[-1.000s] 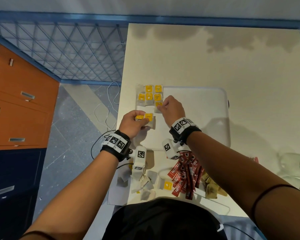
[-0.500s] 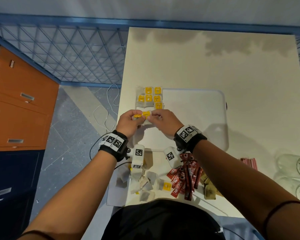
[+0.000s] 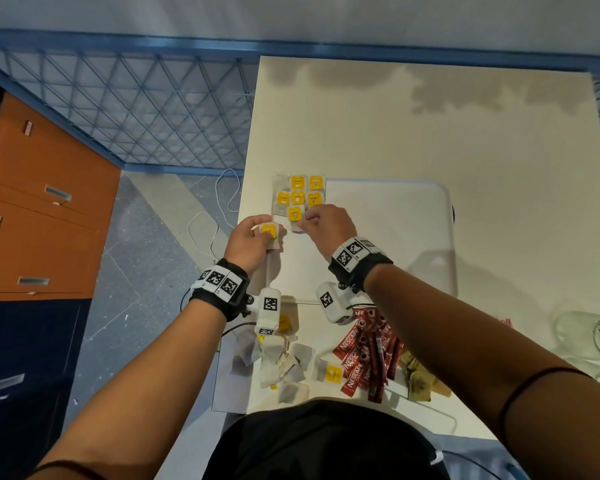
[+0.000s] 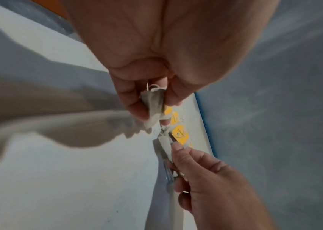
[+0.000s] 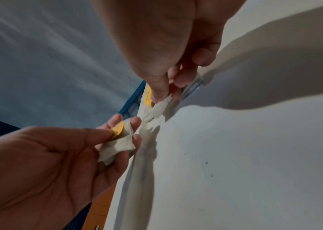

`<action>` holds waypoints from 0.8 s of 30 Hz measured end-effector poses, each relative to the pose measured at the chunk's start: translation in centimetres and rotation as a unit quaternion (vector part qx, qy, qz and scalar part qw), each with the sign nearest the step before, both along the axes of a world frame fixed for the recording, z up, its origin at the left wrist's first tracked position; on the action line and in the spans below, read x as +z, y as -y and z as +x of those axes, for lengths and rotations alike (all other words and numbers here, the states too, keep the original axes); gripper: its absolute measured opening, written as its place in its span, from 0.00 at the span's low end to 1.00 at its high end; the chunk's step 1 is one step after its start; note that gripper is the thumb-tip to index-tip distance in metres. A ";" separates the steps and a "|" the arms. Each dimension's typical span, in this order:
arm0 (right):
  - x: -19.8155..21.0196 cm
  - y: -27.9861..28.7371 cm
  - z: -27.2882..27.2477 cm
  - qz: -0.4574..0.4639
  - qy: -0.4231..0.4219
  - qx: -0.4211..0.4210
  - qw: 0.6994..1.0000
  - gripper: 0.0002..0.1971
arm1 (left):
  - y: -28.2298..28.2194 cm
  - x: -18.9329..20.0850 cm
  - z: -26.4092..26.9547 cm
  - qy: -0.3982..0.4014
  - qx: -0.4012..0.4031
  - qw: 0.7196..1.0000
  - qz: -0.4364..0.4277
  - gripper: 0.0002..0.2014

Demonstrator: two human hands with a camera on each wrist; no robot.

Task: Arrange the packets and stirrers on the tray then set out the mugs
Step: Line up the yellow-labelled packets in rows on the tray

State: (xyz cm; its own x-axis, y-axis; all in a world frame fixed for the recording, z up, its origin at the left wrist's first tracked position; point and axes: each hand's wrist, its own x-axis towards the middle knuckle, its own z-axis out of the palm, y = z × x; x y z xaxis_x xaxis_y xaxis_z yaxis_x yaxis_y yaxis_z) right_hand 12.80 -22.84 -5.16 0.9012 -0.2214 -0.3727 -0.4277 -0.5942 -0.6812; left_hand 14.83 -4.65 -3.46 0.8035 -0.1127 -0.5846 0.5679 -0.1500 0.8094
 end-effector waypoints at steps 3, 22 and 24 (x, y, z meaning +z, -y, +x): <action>0.3 -0.3 0.3 -0.043 -0.019 0.004 0.999 0.11 | -0.2 -0.2 0.3 0.018 -0.001 0.999 0.026 0.14; 0.4 0.5 -1.7 -0.050 0.009 -0.007 0.999 0.07 | 1.3 -0.5 4.6 0.190 -0.255 0.911 0.262 0.10; 0.2 0.8 -2.0 -0.053 0.002 -0.007 0.999 0.07 | 1.6 -0.7 5.0 0.194 -0.257 0.909 0.265 0.09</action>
